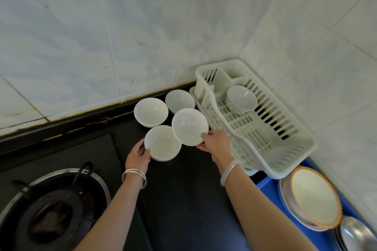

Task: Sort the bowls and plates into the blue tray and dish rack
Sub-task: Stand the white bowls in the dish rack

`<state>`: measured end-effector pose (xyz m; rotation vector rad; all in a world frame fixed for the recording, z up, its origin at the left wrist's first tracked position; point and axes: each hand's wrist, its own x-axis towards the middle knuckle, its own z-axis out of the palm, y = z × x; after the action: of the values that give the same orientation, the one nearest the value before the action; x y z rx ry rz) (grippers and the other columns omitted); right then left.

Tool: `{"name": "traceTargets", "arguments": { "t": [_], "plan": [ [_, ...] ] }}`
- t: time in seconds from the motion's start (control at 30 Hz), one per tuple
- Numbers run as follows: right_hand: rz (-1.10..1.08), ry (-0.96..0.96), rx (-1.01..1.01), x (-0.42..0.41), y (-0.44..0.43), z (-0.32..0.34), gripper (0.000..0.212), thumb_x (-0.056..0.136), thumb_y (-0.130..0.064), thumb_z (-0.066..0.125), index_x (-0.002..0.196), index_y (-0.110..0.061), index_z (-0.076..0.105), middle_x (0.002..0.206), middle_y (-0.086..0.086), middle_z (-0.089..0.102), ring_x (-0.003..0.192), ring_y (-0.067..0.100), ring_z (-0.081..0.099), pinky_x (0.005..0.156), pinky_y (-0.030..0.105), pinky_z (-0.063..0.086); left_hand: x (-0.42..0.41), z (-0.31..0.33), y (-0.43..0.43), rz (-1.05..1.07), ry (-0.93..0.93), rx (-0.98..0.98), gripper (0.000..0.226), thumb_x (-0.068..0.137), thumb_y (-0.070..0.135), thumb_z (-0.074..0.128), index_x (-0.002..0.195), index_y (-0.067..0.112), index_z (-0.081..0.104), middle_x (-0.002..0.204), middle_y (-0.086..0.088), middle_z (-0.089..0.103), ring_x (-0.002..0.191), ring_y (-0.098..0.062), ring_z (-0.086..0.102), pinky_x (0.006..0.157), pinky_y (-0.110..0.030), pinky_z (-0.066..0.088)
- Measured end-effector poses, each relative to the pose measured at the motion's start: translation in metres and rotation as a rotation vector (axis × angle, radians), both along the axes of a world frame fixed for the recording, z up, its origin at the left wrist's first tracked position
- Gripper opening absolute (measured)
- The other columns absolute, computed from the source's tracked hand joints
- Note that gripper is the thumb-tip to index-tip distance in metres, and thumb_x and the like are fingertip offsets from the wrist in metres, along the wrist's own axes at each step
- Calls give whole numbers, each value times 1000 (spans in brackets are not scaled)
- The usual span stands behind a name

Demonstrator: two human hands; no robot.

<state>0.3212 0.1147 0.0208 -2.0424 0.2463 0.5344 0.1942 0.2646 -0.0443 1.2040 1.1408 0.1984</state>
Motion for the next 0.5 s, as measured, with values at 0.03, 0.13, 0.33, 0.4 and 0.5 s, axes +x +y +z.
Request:
{"name": "traceTargets", "arguments": {
  "t": [0.03,0.13,0.33,0.4,0.5],
  "plan": [
    [40,-4,-16,-1,3,3,19,84,-5,59,67,-14,59,68,3,65,58,14,69,57,27,60,0,0,0,11,-9,-23,49,89,5,52,134,22,46,132,-12,55,120,-30,53,99,-46,47],
    [172,-26,-86,-7,17,7,12,84,-7,60,73,-10,64,65,4,68,57,13,70,63,30,61,1,4,3,86,-51,-140,43,90,7,50,131,21,50,130,-12,55,113,-27,55,98,-42,46],
    [364,-46,-261,-20,42,2,10,84,-12,61,75,-9,64,66,8,70,66,20,72,72,31,59,-3,9,6,168,-116,-297,30,96,26,41,121,16,56,128,-14,57,112,-27,55,91,-35,45],
    [386,-43,-298,-22,46,0,9,85,-14,61,77,-10,64,70,9,71,70,21,72,72,30,59,-3,10,7,157,-110,-301,35,96,31,41,125,15,53,130,-13,55,116,-29,54,93,-36,45],
    [383,-10,-324,-22,49,-5,6,85,-14,62,86,-8,65,77,10,72,71,20,72,74,31,59,-3,8,9,123,-108,-278,38,94,32,45,131,20,47,134,-10,51,116,-31,54,96,-41,44]
  ]
}}
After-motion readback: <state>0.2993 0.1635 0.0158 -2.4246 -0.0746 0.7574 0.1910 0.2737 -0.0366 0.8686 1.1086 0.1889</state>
